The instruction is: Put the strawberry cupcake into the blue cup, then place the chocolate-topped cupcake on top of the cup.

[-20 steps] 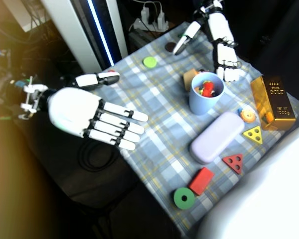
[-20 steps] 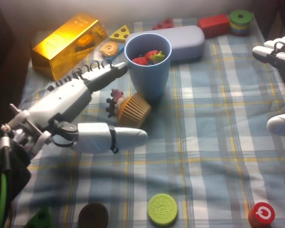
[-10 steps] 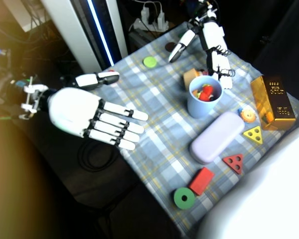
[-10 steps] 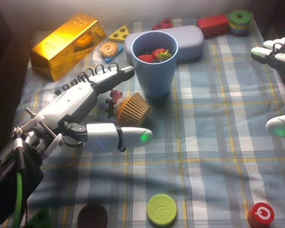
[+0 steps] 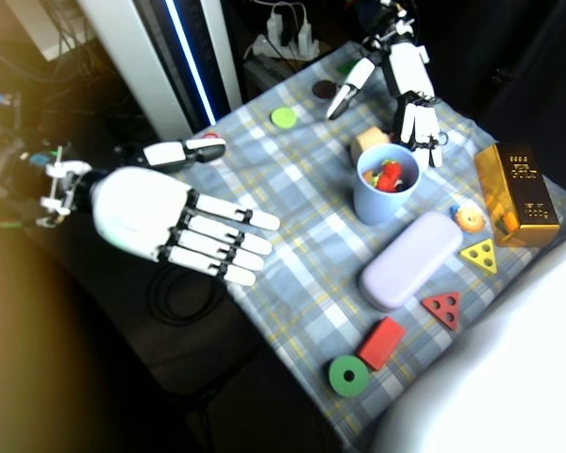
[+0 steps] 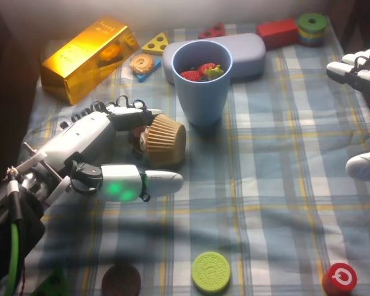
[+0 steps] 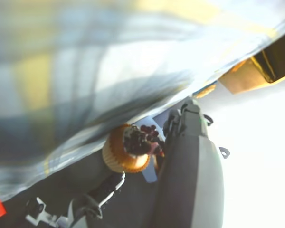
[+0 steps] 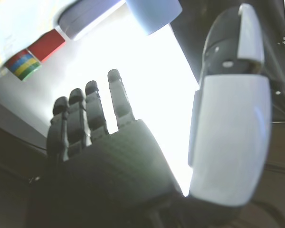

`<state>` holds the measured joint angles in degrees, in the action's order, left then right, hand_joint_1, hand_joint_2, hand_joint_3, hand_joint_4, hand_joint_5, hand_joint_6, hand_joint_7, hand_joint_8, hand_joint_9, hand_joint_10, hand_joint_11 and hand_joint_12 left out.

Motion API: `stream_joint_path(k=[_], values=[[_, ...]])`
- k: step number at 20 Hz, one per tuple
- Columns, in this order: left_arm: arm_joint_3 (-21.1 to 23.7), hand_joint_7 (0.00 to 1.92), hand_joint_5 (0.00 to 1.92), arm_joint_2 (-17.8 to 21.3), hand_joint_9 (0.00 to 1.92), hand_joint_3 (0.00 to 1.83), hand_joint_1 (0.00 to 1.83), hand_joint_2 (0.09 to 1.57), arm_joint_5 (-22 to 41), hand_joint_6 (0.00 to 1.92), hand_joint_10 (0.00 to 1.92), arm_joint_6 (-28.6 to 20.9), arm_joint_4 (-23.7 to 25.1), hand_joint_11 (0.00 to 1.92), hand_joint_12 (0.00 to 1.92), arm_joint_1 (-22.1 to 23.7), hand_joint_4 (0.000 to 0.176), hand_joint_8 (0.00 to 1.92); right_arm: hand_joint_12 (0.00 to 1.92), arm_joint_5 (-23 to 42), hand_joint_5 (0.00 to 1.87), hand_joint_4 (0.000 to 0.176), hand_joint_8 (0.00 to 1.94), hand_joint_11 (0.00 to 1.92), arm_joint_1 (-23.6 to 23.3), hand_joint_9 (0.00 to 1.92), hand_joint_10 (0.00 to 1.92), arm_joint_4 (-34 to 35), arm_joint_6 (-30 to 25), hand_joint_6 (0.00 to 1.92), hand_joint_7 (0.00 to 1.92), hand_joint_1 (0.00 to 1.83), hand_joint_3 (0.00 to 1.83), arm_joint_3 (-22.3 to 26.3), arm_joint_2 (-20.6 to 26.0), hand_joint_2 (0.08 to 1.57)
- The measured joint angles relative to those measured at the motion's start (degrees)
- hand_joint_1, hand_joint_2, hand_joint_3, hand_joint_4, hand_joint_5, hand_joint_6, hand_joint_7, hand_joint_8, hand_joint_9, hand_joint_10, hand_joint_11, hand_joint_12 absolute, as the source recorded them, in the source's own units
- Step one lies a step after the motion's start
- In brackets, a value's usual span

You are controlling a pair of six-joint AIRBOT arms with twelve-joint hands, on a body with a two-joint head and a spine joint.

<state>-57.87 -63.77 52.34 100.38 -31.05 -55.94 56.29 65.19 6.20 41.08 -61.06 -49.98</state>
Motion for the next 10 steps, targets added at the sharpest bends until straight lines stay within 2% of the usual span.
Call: stream_joint_path(k=[1, 2, 3, 4, 5, 6, 7, 9, 10], values=[[-0.13, 0.34, 0.86, 0.0, 0.26, 0.01, 0.84, 0.82, 0.09, 0.02, 0.0, -0.09, -0.31, 0.08, 0.03, 0.0, 0.089, 0.0, 0.0, 0.0, 0.0, 0.106, 0.0, 0.0, 0.0, 0.0, 0.0, -0.02, -0.02, 0.0, 0.0, 0.05, 0.0, 0.0, 0.0, 0.8], [-0.28, 0.37, 0.94, 0.0, 0.28, 0.0, 0.85, 0.86, 0.02, 0.02, 0.0, -0.09, -0.26, 0.08, 0.04, 0.0, 0.078, 0.0, 0.0, 0.04, 0.0, 0.1, 0.0, 0.0, 0.0, 0.0, 0.0, -0.02, -0.04, 0.0, 0.0, 0.06, 0.0, 0.0, -0.04, 0.8], [-0.33, 0.41, 1.03, 0.0, 0.29, 0.0, 0.86, 0.89, 0.04, 0.01, 0.0, -0.09, -0.28, 0.06, 0.03, 0.0, 0.081, 0.0, 0.0, 0.02, 0.0, 0.07, 0.0, 0.0, 0.0, 0.0, 0.0, -0.02, -0.07, 0.0, 0.0, 0.06, 0.0, 0.0, -0.04, 0.81], [-0.52, 0.45, 1.15, -0.02, 0.34, 0.01, 1.02, 1.0, -0.02, 0.49, 0.0, -0.09, -0.26, 0.08, 0.04, 0.0, 0.157, 0.0, 0.0, 0.0, 0.0, 0.066, 0.0, 0.0, 0.0, 0.0, 0.0, -0.02, -0.09, 0.0, 0.0, 0.07, 0.0, 0.0, -0.04, 0.81], [-0.7, 0.47, 1.11, -0.07, 0.34, 0.0, 1.04, 1.04, -0.02, 0.71, 0.01, -0.13, -0.22, 0.09, 0.04, 0.02, 0.172, 0.0, 0.0, 0.02, 0.0, 0.065, 0.0, 0.0, 0.0, 0.0, 0.0, -0.02, -0.13, 0.0, 0.0, 0.05, 0.0, -0.02, -0.04, 0.81], [-0.72, 0.48, 1.09, -0.07, 0.34, 0.0, 1.04, 1.06, 0.2, 0.78, 0.01, -0.15, -0.31, 0.08, 0.04, 0.11, 0.175, 0.0, 0.0, 0.02, 0.0, 0.063, 0.0, 0.0, 0.0, 0.0, 0.0, -0.02, -0.17, 0.0, 0.0, 0.05, 0.0, -0.02, -0.04, 0.81], [-0.83, 0.49, 1.1, -0.07, 0.35, 0.0, 1.05, 1.05, 0.35, 0.76, 0.01, -0.15, -0.15, 0.09, 0.05, 0.11, 0.176, 0.0, 0.0, 0.0, 0.0, 0.089, 0.0, 0.0, 0.0, 0.0, 0.0, -0.02, -0.2, 0.0, 0.0, 0.04, 0.0, -0.02, -0.04, 0.8], [-0.83, 0.51, 1.13, -0.07, 0.38, 0.0, 1.06, 1.04, 0.42, 0.72, 0.0, -0.15, -0.15, 0.13, 0.07, 0.13, 0.176, 0.0, 0.0, 0.02, 0.0, 0.096, 0.0, 0.0, 0.0, 0.0, 0.0, -0.02, -0.28, 0.0, 0.0, 0.05, 0.0, 0.0, -0.04, 0.8], [-0.83, 0.5, 1.13, -0.07, 0.38, 0.0, 1.06, 1.04, 0.46, 0.72, 0.0, -0.13, -0.15, 0.12, 0.07, 0.24, 0.176, 0.0, 0.0, 0.02, 0.0, 0.09, 0.0, 0.0, 0.0, 0.0, 0.0, -0.02, -0.31, 0.0, 0.0, 0.05, 0.0, -0.02, -0.11, 0.8]])
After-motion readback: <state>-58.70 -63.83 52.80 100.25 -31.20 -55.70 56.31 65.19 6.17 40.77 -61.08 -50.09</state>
